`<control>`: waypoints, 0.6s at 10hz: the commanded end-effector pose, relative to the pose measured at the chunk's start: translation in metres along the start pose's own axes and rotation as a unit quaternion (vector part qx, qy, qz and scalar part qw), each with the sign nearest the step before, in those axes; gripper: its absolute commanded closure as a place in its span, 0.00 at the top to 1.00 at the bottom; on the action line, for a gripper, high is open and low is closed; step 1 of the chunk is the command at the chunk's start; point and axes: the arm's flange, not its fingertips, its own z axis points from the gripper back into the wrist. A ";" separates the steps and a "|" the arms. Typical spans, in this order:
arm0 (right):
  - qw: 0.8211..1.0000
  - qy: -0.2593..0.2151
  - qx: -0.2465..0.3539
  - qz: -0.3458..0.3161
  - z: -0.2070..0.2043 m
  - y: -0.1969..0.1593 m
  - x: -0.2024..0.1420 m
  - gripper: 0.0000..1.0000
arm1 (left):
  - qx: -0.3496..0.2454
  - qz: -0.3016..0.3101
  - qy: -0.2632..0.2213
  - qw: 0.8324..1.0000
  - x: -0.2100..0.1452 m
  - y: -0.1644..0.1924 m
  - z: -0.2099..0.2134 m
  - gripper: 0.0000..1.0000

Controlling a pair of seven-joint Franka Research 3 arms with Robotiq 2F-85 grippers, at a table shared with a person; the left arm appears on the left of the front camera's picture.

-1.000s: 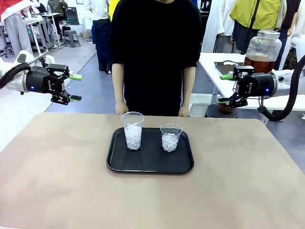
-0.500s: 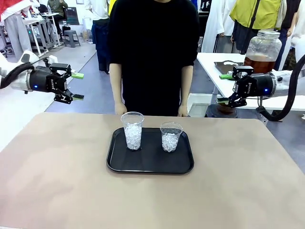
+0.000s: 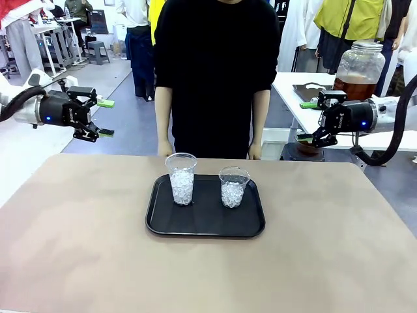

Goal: Pour the drink into the iced cup.
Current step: Pick up the iced cup indicated by the human and present it to them.

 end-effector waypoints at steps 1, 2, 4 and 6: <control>1.000 -0.001 0.001 0.001 0.001 0.001 0.000 1.00 | 0.001 0.000 -0.002 1.000 -0.002 0.000 0.000 1.00; 1.000 -0.001 0.001 0.001 0.001 0.001 0.000 1.00 | 0.001 0.000 -0.002 1.000 -0.002 0.000 0.000 1.00; 1.000 -0.001 0.001 0.001 0.001 0.001 0.000 1.00 | 0.001 0.000 -0.002 1.000 -0.002 0.000 0.000 1.00; 1.000 -0.001 0.001 0.001 0.001 0.001 0.000 1.00 | 0.001 0.000 -0.002 1.000 -0.002 0.000 0.000 1.00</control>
